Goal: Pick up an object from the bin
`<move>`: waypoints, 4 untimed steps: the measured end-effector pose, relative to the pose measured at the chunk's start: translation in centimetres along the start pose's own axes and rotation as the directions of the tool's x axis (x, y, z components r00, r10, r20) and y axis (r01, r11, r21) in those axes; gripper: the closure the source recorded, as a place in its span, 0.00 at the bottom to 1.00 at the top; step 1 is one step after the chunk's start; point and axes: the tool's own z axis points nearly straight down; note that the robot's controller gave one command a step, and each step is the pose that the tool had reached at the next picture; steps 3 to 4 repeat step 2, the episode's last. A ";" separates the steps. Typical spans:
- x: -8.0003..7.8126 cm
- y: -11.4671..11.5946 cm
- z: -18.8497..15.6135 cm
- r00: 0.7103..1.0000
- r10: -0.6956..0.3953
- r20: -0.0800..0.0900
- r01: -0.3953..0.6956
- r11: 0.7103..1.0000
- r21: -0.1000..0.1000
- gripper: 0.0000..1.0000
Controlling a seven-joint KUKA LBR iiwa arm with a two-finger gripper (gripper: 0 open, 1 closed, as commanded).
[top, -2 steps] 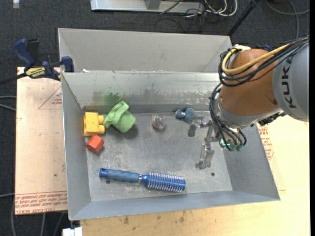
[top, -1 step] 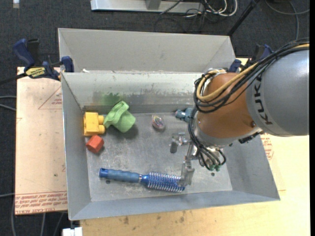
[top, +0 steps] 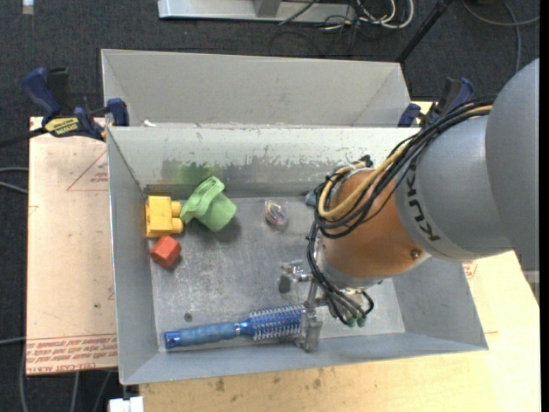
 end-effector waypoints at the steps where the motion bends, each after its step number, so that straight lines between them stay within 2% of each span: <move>1: 0.1 0.0 -0.1 1.000 0.000 -0.004 0.000 1.000 0.000 1.00; 2: -3.2 -1.4 -24.2 1.000 -0.011 0.007 0.011 1.000 0.002 1.00; 4: -3.2 -1.4 -24.2 1.000 -0.011 0.007 0.011 1.000 0.002 1.00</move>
Offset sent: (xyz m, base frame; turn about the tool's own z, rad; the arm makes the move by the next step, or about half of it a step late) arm 0.0000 0.0000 0.0000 0.0000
